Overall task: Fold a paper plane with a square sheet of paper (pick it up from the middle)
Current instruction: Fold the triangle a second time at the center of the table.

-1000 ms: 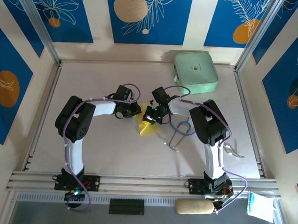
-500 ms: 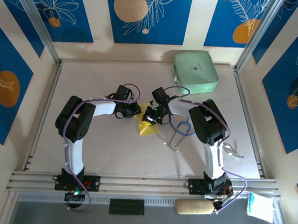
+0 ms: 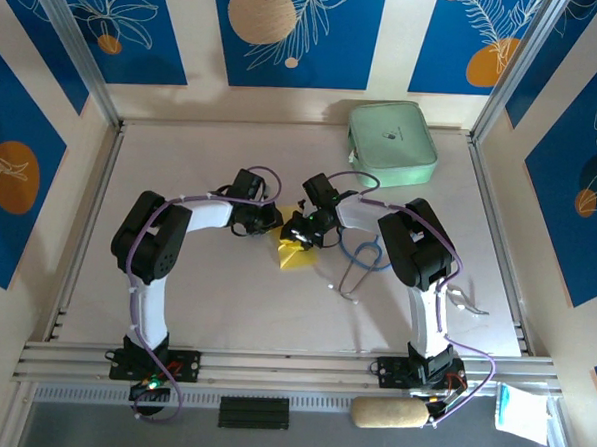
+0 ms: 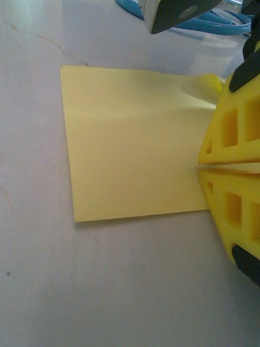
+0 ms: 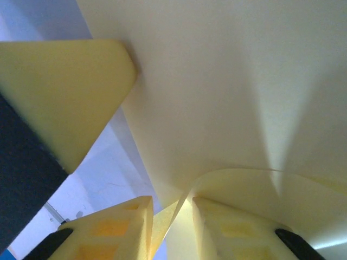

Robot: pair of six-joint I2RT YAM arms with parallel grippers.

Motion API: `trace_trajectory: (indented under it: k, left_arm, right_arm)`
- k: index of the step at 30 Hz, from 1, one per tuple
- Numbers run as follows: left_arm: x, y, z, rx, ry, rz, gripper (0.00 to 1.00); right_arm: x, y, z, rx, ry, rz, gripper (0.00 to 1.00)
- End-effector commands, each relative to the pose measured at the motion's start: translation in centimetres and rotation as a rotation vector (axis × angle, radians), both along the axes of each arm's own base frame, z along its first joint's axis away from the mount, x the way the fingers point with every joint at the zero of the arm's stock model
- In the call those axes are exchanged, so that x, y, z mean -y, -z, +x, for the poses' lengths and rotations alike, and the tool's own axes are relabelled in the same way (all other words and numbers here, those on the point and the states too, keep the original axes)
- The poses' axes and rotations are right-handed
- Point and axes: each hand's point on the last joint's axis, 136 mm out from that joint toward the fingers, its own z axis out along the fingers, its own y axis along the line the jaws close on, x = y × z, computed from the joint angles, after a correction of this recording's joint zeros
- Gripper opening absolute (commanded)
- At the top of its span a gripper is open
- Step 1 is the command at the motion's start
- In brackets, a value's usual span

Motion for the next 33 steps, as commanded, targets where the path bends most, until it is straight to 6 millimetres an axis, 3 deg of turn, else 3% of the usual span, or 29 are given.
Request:
trace_trajectory:
  k: [1,9,14,19,26,33]
  left_arm:
    - [-1.3,1.0,-0.6,-0.059,-0.004,0.078,0.13]
    - [-2.9,-2.6,2.2,0.015,-0.046,0.100,0.14]
    - [-4.0,-4.6,2.4,0.052,-0.069,0.093,0.16]
    - [-3.2,-5.4,0.8,0.058,-0.054,0.033,0.15]
    - [-0.6,-4.1,-2.9,0.010,0.019,-0.005,0.10]
    - [0.9,-2.4,-4.9,-0.034,0.076,0.017,0.04]
  right_arm:
    - [1.2,1.9,-0.9,-0.063,0.015,-0.064,0.33]
    - [1.2,1.9,-0.9,-0.055,0.015,-0.066,0.45]
    - [1.4,1.9,-0.9,-0.054,0.019,-0.074,0.47]
    - [1.7,2.2,-1.1,-0.067,0.028,-0.085,0.38]
    - [2.2,2.4,-1.2,-0.073,0.035,-0.111,0.16]
    - [2.3,2.4,-1.1,-0.074,0.038,-0.118,0.09]
